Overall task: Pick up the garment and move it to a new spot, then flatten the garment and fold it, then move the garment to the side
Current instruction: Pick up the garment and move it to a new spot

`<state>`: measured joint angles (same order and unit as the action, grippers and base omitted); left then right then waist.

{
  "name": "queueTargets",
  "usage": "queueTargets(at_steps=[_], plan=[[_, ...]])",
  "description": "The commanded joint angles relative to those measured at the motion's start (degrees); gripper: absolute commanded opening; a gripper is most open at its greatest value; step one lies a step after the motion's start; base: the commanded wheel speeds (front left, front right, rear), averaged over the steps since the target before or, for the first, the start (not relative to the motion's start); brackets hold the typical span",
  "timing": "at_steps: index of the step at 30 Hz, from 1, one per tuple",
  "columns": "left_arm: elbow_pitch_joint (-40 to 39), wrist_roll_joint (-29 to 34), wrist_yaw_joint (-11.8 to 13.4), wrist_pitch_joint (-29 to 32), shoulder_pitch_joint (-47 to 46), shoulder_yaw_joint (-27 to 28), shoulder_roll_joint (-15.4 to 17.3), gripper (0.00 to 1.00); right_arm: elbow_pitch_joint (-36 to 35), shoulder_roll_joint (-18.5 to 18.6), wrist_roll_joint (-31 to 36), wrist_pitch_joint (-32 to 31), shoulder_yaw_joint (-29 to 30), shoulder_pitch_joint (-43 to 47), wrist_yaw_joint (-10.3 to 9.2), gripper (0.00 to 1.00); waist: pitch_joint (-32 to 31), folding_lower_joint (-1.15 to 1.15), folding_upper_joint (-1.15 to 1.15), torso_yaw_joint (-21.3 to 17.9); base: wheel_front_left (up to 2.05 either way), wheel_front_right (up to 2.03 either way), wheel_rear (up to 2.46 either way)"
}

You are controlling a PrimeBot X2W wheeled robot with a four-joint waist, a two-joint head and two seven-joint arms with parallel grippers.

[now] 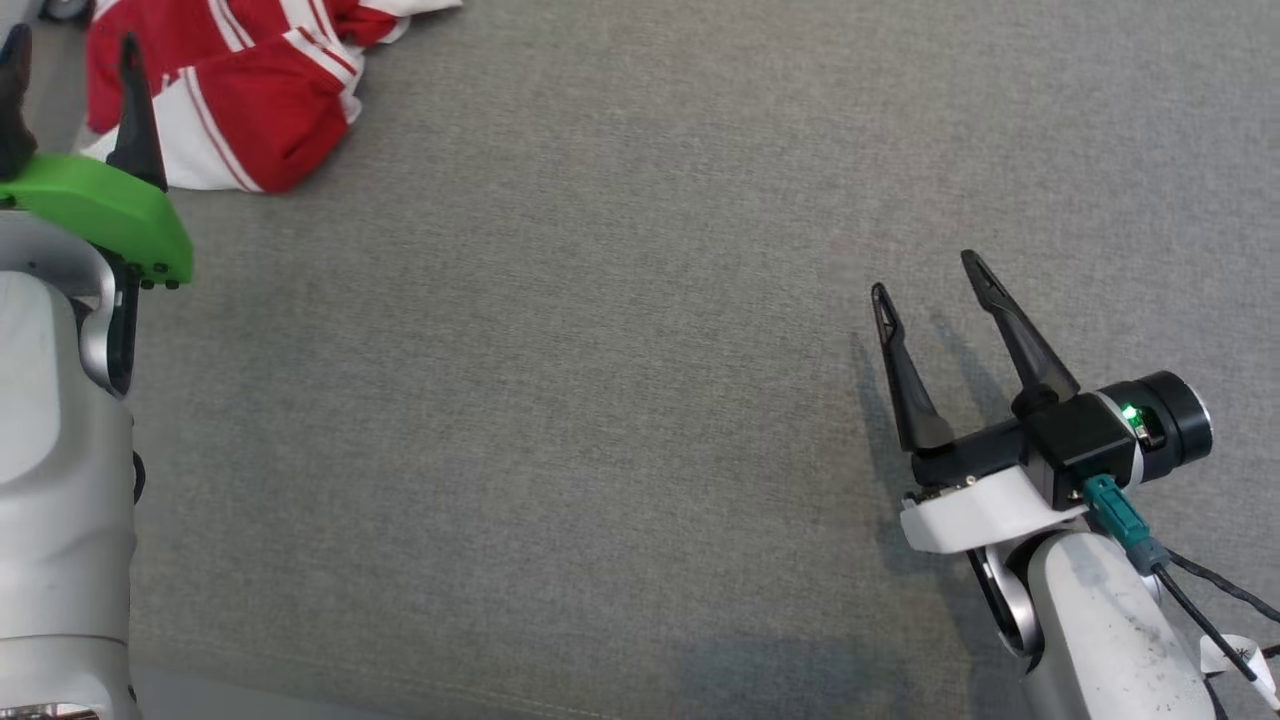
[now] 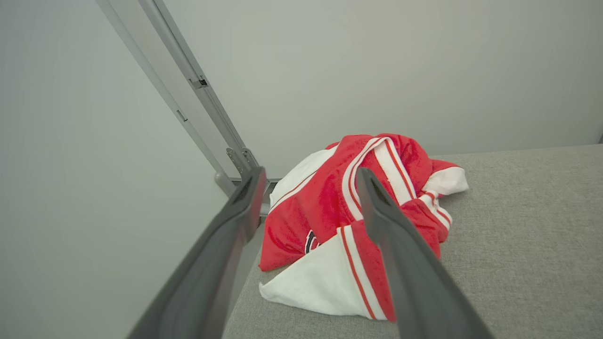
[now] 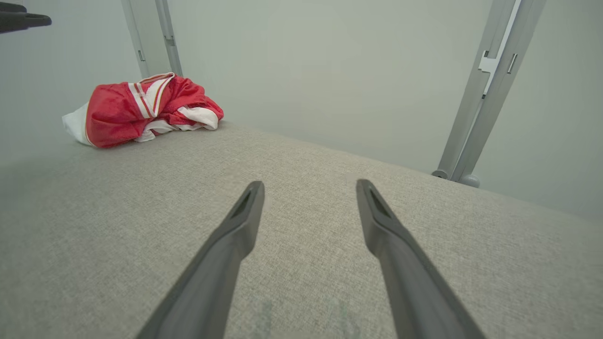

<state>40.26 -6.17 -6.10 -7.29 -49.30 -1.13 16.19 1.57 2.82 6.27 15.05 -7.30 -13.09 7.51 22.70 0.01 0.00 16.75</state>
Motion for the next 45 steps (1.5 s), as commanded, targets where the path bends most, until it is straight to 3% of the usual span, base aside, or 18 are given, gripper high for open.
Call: queueTargets(at_steps=[1, 11, 16, 17, 18, 19, 20, 32, 45], plan=[[1.9, -0.1, -0.3, 0.7, -1.3, -0.4, 0.3, 1.00, -0.7, 0.1, 0.3, 0.2, 0.3, -0.7, -0.04, 1.00, 6.9, -0.01, 0.00, -6.7, 0.00, 0.00, 0.00], [14.6, -2.3, -0.2, 5.5, -5.0, -0.8, 2.1, 1.00, -2.8, 0.1, 0.5, 0.2, 1.3, -1.5, -0.04, 1.00, 10.1, -0.01, 0.00, -7.8, 0.00, 0.00, 0.00], [18.4, -4.2, -0.7, 4.6, -5.7, -0.1, 2.2, 1.00, -3.1, 0.1, 0.3, 0.2, 0.9, -1.8, -0.04, 1.00, 10.6, -0.01, 0.00, -7.7, 0.00, 0.00, 0.00], [18.9, -4.5, -0.7, 4.1, -5.8, 0.1, 2.1, 0.81, -3.2, 0.1, 0.3, 0.2, 0.9, -1.9, -0.04, 1.00, 10.6, -0.01, 0.00, -7.7, 0.00, 0.00, 0.00], [19.4, -4.9, -0.8, 3.7, -6.0, 0.0, 2.0, 0.48, -3.2, 0.1, 0.3, 0.2, 0.9, -2.0, -0.04, 1.00, 10.7, -0.01, 0.00, -7.6, 0.00, 0.00, 0.00], [19.9, -5.0, -0.8, 3.4, -6.0, 0.0, 1.9, 0.03, -3.2, 0.1, 0.4, 0.2, 0.9, -2.0, -0.04, 1.00, 10.6, -0.01, 0.00, -7.6, 0.00, 0.00, 0.00], [20.6, -5.2, -0.7, 3.0, -6.0, -0.1, 1.9, 0.00, -3.1, 0.1, 0.4, 0.2, 0.9, -2.1, -0.04, 1.00, 10.6, -0.01, 0.00, -7.6, 0.00, 0.00, 0.00], [22.1, -6.0, -0.5, -4.5, -7.8, -0.2, 3.8, 0.00, -2.2, 0.1, -1.1, 0.2, 1.3, -1.7, -0.04, 1.00, 5.8, -0.01, 0.00, -6.6, 0.00, 0.00, 0.00], [11.3, -1.4, -0.9, -6.5, -8.5, -6.0, 7.1, 0.00, 0.0, 0.1, -7.0, 0.2, 3.1, 2.8, -0.04, 1.00, -9.5, -0.01, 0.00, -9.4, 0.00, 0.00, 0.00]])
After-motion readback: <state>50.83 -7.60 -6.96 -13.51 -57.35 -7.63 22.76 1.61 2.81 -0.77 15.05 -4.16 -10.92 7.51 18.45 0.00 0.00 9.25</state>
